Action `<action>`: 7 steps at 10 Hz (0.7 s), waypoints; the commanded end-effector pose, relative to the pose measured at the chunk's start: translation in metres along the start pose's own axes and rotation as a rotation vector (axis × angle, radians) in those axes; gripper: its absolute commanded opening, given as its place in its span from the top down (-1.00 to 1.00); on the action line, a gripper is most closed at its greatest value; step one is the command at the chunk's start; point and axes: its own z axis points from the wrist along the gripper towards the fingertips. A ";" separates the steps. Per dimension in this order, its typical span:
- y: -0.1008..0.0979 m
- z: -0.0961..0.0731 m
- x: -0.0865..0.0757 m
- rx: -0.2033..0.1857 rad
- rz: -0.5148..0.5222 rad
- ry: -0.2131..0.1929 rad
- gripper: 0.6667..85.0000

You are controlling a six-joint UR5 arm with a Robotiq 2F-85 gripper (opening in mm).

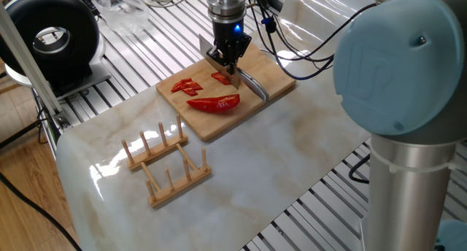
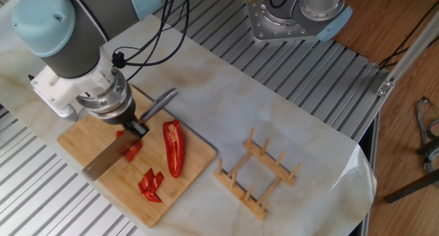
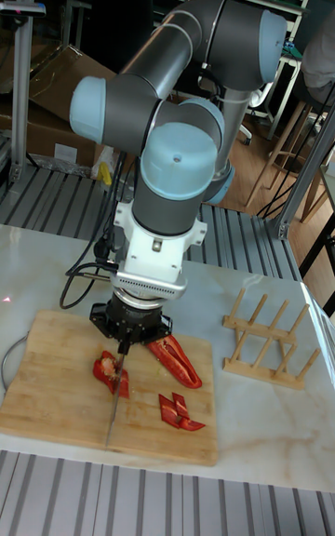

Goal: Chop the chili peppers

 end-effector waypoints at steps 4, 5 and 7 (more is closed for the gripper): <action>-0.004 0.004 0.017 -0.037 -0.054 -0.007 0.98; -0.005 0.007 0.018 -0.039 -0.063 -0.008 0.98; -0.006 0.011 0.016 -0.040 -0.072 -0.015 0.98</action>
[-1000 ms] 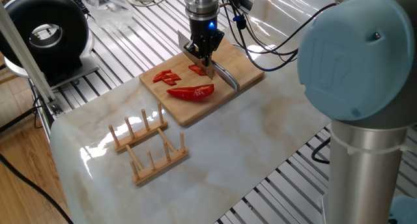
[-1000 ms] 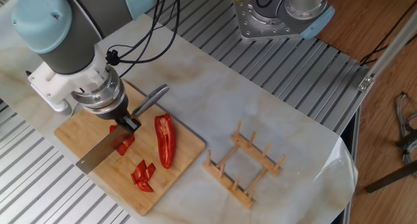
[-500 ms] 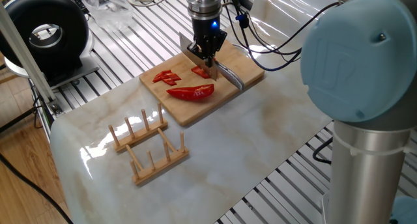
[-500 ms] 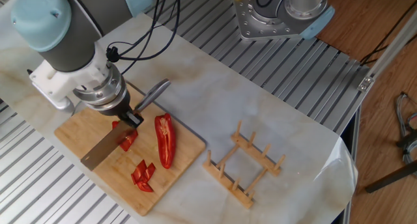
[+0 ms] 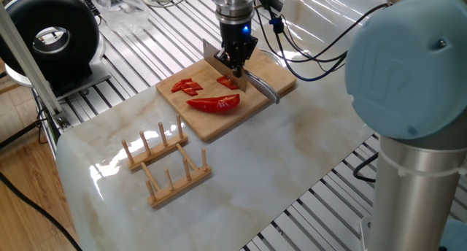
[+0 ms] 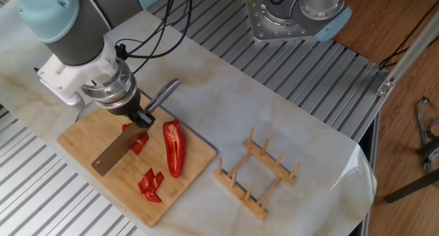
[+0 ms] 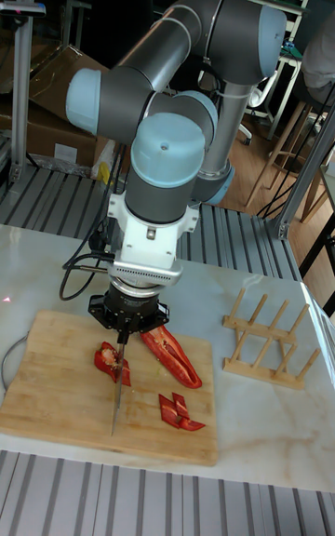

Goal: Chop the chili peppers

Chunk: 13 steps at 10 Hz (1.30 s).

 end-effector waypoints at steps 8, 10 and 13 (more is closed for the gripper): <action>0.002 -0.006 0.000 0.007 -0.020 0.035 0.98; 0.010 -0.010 -0.005 0.001 -0.004 0.038 0.98; 0.013 0.003 -0.020 -0.012 0.002 0.018 0.98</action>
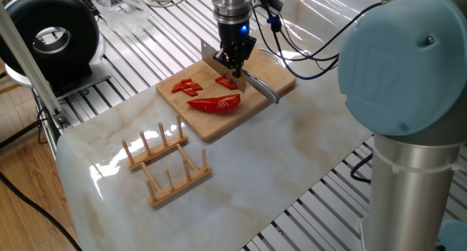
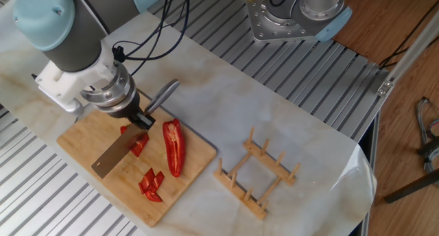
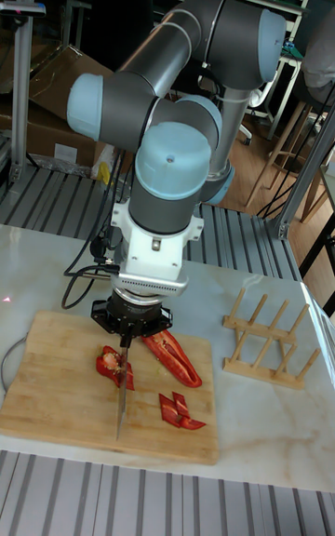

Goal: Chop the chili peppers

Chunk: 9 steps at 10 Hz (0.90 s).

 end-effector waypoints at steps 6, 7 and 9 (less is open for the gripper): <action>0.001 -0.002 -0.013 0.022 0.006 0.006 0.98; 0.003 -0.006 -0.011 0.022 0.010 0.018 0.98; 0.004 -0.009 -0.003 0.026 0.015 0.034 0.98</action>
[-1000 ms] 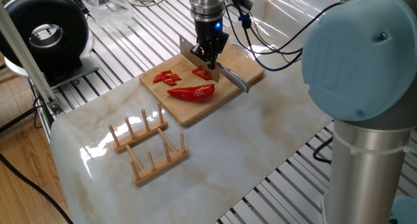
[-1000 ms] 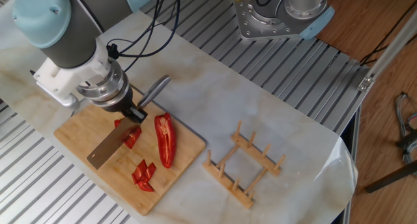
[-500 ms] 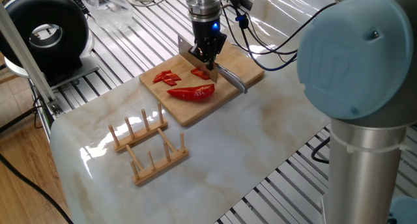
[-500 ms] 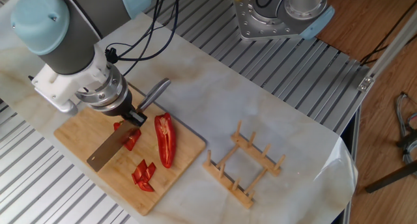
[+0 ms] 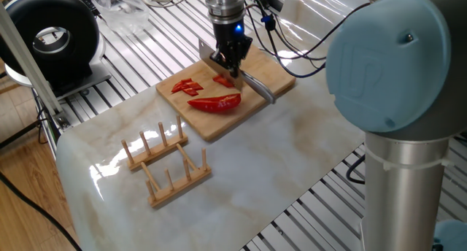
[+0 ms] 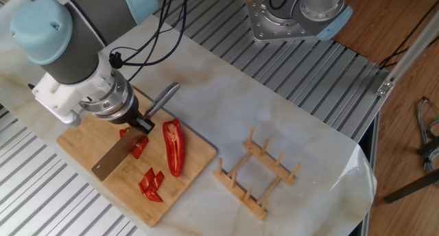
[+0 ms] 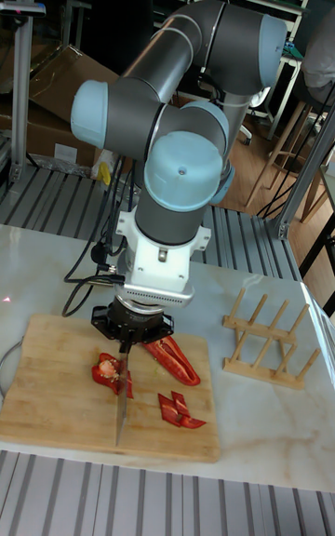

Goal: Chop the chili peppers

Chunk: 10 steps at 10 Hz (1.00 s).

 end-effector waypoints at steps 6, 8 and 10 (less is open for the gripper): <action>-0.001 0.005 0.007 -0.020 -0.008 0.010 0.98; -0.004 -0.003 0.013 0.010 -0.004 0.052 0.98; 0.002 -0.007 0.013 0.010 0.007 0.069 0.98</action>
